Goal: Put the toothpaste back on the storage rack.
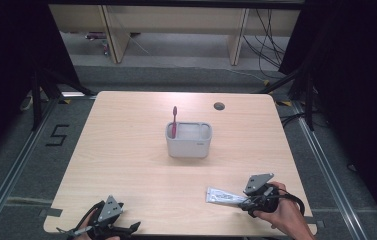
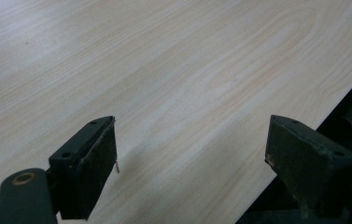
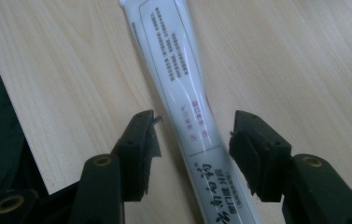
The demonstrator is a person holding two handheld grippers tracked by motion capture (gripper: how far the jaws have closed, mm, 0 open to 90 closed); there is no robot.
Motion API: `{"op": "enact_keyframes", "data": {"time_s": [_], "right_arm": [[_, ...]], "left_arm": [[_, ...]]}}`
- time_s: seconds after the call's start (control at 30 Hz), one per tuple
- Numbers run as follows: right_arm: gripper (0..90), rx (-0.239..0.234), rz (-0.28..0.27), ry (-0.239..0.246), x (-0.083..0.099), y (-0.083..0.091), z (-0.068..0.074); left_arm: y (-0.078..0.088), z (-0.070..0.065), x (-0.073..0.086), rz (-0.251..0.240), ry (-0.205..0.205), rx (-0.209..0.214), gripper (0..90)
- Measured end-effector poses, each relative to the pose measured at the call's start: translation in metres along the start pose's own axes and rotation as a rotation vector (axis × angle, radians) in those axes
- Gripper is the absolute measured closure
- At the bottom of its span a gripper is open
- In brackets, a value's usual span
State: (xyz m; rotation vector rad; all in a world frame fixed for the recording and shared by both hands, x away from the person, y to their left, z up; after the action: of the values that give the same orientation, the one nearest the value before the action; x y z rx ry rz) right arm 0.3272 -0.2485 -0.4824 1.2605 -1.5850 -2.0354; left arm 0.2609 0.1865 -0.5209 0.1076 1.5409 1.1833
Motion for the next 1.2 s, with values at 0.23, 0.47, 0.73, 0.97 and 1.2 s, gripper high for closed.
{"op": "enact_keyframes", "data": {"time_s": [0.23,0.47,0.73,0.97,1.2], "right_arm": [[54.7,0.007,0.040,0.027,-0.003,-0.003,-0.003],[56.7,0.019,0.093,0.026,-0.006,-0.007,-0.002],[58.3,0.017,0.146,0.068,-0.012,-0.011,-0.002],[60.9,0.024,0.179,0.058,-0.015,-0.014,0.000],[63.0,0.026,0.202,0.063,-0.018,-0.015,0.001]], "left_arm": [[-0.001,-0.002,-0.001,-0.022,0.022,0.013,15.9],[0.000,-0.002,-0.002,-0.018,0.019,0.021,15.9],[0.000,-0.003,-0.001,-0.013,0.010,0.026,15.9],[0.000,-0.003,-0.001,-0.014,0.012,0.026,15.9],[0.000,-0.003,-0.001,-0.012,0.014,0.023,15.9]]}}
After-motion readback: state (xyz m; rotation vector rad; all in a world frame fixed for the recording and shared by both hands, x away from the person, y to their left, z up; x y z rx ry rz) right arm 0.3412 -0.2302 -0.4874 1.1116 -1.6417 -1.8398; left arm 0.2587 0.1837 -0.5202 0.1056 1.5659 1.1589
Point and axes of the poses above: each handheld gripper's, and its own axes: y roughly backward along the jaws, x roughly out of its underside, z roughly to its left, the point moved 2 cm from there along -y, roughly forward along the jaws, and after that the axes turned 13 degrees about -y, right-handed, at the moved point
